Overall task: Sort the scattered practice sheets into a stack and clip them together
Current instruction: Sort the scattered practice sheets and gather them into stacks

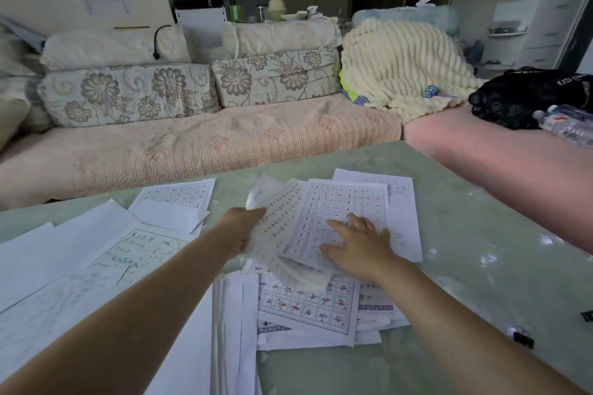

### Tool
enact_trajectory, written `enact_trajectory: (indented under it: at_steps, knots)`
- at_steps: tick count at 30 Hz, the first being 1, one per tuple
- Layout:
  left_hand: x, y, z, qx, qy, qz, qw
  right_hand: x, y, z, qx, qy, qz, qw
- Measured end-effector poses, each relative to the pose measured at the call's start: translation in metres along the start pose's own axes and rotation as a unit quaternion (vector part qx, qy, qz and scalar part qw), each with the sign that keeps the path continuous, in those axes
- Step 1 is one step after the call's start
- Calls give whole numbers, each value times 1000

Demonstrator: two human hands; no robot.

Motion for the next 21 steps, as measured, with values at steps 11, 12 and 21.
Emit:
enact_trajectory:
  at_steps: [11,12,21]
  knots:
    - [-13,-29,-22,89,48,-161,982,-10,2,-24,-41,86,-1,995]
    - [-14,-32,-20,89,42,-153,983,-12,2,-30,-42,101,3,994]
    - [-14,-22,-2,136,-96,-21,986,-10,22,-9,6,39,51,998]
Point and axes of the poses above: each hand's wrist, its own x-axis towards the middle knuckle, its own y-axis out of the back of the hand, z = x × y, the point moved 10 cm from there along x, towards the middle knuckle, and after that the axes turned 1 degree about x, right-handed, at the moved point
